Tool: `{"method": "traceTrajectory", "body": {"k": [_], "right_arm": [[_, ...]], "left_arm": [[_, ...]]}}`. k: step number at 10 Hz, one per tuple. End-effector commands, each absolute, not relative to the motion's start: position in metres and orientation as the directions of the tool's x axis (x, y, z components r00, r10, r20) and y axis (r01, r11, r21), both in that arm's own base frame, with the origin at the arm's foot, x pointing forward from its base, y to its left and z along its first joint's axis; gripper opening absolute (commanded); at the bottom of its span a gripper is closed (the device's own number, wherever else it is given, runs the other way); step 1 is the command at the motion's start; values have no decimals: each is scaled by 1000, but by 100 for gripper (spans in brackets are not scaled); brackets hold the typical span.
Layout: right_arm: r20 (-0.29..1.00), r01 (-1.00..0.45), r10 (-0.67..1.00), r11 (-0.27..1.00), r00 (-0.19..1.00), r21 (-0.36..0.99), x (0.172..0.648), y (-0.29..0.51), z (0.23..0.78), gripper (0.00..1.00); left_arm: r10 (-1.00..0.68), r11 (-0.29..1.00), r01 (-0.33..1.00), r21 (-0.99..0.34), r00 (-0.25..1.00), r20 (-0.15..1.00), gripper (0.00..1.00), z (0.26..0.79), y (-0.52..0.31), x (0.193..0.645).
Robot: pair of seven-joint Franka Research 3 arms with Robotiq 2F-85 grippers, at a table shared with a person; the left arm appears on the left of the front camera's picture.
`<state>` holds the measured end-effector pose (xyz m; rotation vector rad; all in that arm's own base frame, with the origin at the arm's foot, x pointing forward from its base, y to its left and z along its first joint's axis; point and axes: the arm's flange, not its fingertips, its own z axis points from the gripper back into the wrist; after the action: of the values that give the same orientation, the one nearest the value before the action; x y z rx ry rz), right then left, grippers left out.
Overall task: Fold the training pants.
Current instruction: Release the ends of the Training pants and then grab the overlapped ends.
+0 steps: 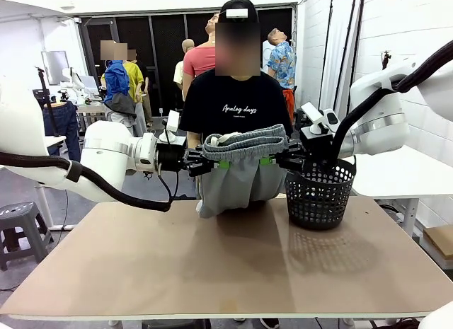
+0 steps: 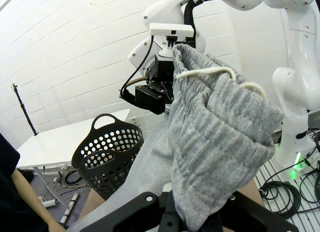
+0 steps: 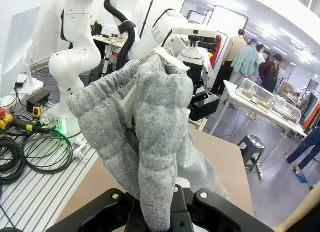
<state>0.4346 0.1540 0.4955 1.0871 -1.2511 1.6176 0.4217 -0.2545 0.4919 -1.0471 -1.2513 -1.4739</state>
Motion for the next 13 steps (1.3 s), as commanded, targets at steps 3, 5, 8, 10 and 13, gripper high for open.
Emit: {"method": "traceTrajectory", "body": {"k": [3, 5, 8, 10, 13], "right_arm": [[945, -936, 79, -191, -316, -297, 433, 155, 495, 0], [945, -936, 79, -191, -316, -297, 433, 155, 495, 0], [945, -936, 79, -191, -316, -297, 433, 155, 495, 0], [945, -936, 79, -191, -316, -297, 433, 155, 495, 0], [945, -936, 79, -191, -316, -297, 433, 155, 495, 0]], "left_arm": [[-113, -64, 971, 229, -235, 965, 0, 496, -256, 421], [-113, -64, 971, 229, -235, 965, 0, 496, -256, 421], [-113, -64, 971, 229, -235, 965, 0, 496, -256, 421], [-113, -64, 971, 229, -235, 965, 0, 496, -256, 421], [-113, -64, 971, 229, -235, 965, 0, 496, -256, 421]]}}
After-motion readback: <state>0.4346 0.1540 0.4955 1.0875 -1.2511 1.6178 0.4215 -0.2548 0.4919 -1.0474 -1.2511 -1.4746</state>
